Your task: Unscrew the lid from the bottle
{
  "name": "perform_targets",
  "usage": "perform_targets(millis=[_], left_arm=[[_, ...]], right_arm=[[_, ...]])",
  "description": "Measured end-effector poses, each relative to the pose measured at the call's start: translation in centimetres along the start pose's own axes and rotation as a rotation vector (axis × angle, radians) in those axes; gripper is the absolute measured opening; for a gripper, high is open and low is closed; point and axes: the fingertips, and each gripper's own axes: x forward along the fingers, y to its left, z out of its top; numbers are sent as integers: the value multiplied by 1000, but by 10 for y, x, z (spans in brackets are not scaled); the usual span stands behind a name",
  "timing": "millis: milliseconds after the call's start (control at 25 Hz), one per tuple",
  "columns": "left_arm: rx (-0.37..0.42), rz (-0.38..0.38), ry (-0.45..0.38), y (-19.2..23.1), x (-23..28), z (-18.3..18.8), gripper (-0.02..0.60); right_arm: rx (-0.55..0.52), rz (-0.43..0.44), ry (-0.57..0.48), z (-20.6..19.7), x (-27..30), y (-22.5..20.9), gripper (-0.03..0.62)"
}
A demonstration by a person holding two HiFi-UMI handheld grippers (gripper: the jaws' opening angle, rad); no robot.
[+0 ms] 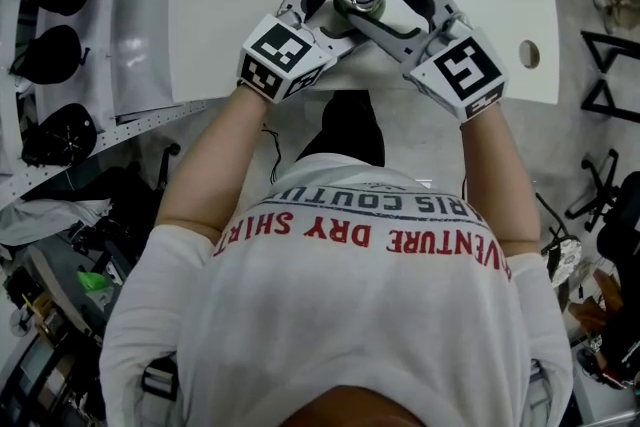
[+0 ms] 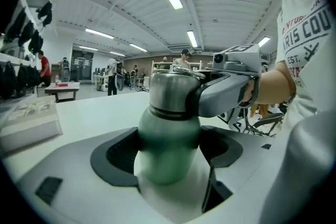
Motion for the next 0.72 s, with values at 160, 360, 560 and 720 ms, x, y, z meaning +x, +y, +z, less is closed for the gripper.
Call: perform_targets(millis=[160, 360, 560, 720], left_arm=[[52, -110, 30, 0, 2, 1, 367], [108, -251, 45, -2, 0, 0, 367], [177, -374, 74, -6, 0, -1, 367], [209, -444, 119, -9, -1, -4, 367]], right_arm=[[-39, 83, 12, 1, 0, -2, 236], [-66, 185, 1, 6, 2, 1, 236], [-82, 300, -1, 7, 0, 3, 236], [-84, 367, 19, 5, 0, 5, 236]])
